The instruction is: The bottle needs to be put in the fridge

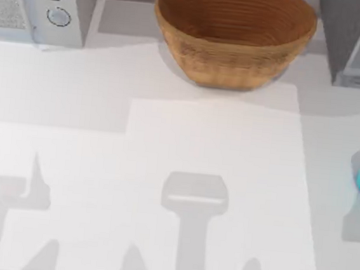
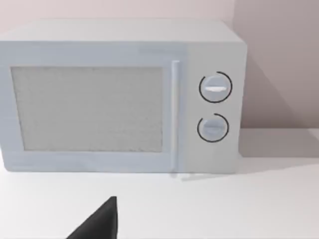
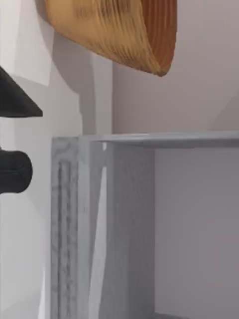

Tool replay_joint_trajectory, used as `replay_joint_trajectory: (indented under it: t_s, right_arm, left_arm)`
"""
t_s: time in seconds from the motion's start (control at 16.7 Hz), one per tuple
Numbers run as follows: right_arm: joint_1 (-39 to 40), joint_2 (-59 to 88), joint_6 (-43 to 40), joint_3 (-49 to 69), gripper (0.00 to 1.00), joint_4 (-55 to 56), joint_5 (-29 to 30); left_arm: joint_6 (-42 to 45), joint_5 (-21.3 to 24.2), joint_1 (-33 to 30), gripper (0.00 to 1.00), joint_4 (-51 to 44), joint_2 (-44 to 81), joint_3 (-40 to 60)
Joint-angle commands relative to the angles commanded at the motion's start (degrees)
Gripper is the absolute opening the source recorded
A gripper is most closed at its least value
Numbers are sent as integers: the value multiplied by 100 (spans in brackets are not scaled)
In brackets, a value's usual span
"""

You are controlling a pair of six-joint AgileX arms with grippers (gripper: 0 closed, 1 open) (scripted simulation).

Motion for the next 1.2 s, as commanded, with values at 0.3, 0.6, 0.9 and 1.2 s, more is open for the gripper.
replay_joint_trajectory:
  t_s: [0.3,0.6,0.9,1.2]
  right_arm:
    - [-98,355,-71,86,100,309,-315]
    - [-624,2151,-393,423,100,1613,-1590]
    - [-1457,5038,-880,884,100,3469,-3346]
    - [-2327,8202,-1416,1379,100,5424,-5183]
  left_arm:
    - [0,0,0,100,0,0,0]
    - [0,0,0,100,0,0,0]
    - [0,0,0,100,0,0,0]
    - [0,0,0,100,0,0,0]
